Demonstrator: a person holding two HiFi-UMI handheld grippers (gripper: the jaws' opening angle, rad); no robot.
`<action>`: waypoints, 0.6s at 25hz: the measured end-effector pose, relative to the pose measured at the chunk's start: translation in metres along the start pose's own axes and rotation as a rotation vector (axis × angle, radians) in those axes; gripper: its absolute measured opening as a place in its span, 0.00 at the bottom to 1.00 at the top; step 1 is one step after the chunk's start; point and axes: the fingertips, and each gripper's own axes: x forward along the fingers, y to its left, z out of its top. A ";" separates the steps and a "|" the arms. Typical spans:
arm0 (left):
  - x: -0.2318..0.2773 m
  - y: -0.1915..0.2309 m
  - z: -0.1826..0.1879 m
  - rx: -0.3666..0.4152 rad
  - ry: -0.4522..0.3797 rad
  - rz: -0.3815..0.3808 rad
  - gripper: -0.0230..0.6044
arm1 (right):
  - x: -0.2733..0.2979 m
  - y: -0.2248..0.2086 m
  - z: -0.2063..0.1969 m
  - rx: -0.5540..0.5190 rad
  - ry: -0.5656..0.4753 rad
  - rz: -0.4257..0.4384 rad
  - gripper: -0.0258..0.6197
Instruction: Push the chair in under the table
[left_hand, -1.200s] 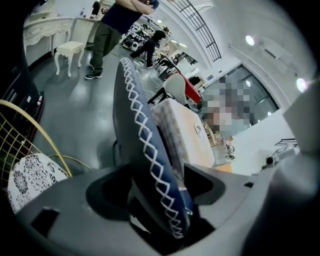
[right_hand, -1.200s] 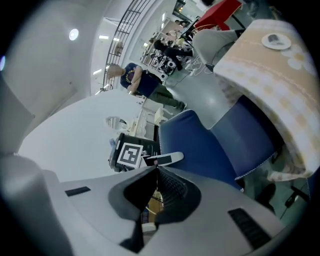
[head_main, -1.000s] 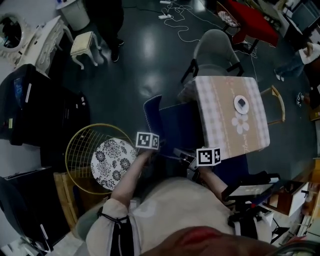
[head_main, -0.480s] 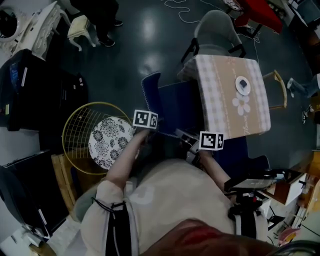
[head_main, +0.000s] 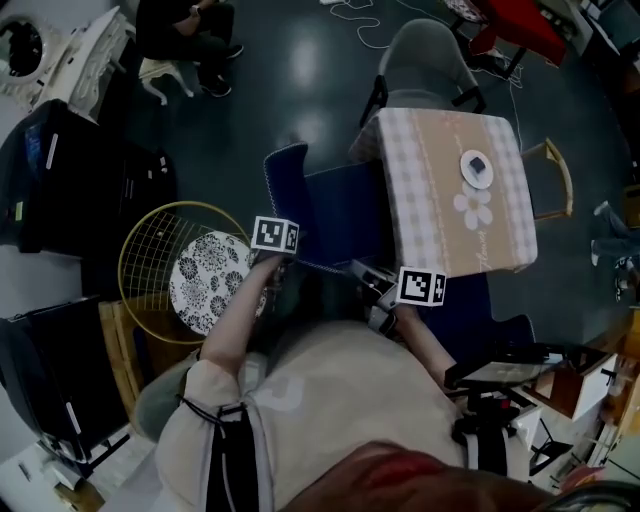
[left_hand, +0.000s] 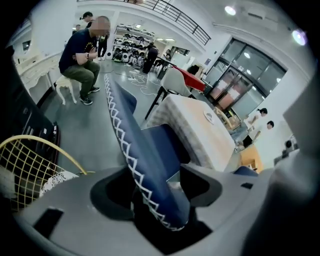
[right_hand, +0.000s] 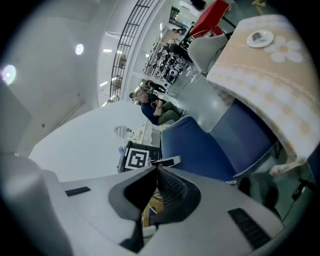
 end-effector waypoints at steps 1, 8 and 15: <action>-0.001 0.000 -0.002 0.002 0.004 0.009 0.47 | -0.006 -0.003 0.001 0.004 -0.010 -0.005 0.06; -0.021 -0.003 -0.006 -0.008 -0.031 0.041 0.47 | -0.028 -0.008 0.005 -0.001 -0.041 0.020 0.06; -0.047 -0.007 -0.005 -0.033 -0.157 0.089 0.33 | -0.033 0.001 0.001 -0.041 -0.020 0.069 0.06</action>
